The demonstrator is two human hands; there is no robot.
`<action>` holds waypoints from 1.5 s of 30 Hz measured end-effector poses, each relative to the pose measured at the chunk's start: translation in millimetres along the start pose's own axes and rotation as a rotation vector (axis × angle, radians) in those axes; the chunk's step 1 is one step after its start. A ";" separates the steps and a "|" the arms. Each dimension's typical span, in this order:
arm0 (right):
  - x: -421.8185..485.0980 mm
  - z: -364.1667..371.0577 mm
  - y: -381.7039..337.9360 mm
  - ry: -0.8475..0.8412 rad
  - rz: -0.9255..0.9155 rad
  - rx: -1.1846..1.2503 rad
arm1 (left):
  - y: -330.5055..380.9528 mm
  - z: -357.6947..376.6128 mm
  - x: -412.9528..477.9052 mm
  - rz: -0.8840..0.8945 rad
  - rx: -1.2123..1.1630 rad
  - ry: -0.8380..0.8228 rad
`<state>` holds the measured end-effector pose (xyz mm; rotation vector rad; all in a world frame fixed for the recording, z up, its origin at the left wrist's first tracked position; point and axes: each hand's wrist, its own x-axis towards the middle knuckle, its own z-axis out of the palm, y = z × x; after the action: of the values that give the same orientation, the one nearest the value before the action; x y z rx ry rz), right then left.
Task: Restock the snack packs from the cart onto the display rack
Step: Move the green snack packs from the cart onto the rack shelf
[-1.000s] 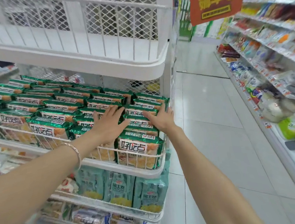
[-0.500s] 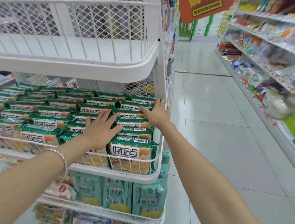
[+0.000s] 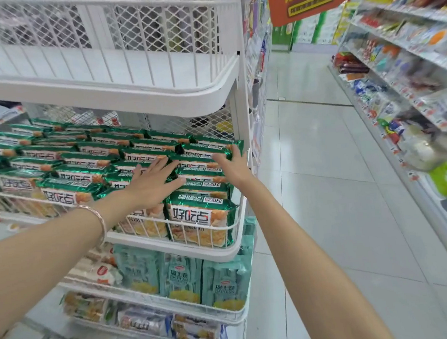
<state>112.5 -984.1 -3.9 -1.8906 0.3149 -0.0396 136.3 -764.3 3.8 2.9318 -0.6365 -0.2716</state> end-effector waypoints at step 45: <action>-191.2 446.7 -93.9 -0.626 -0.757 -1.030 | -384.6 44.8 -358.9 -0.611 -0.301 0.166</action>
<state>28.0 -498.0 -43.4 -2.7840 -0.9997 0.2470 -40.9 -269.8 -49.8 2.7284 0.3116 -0.1569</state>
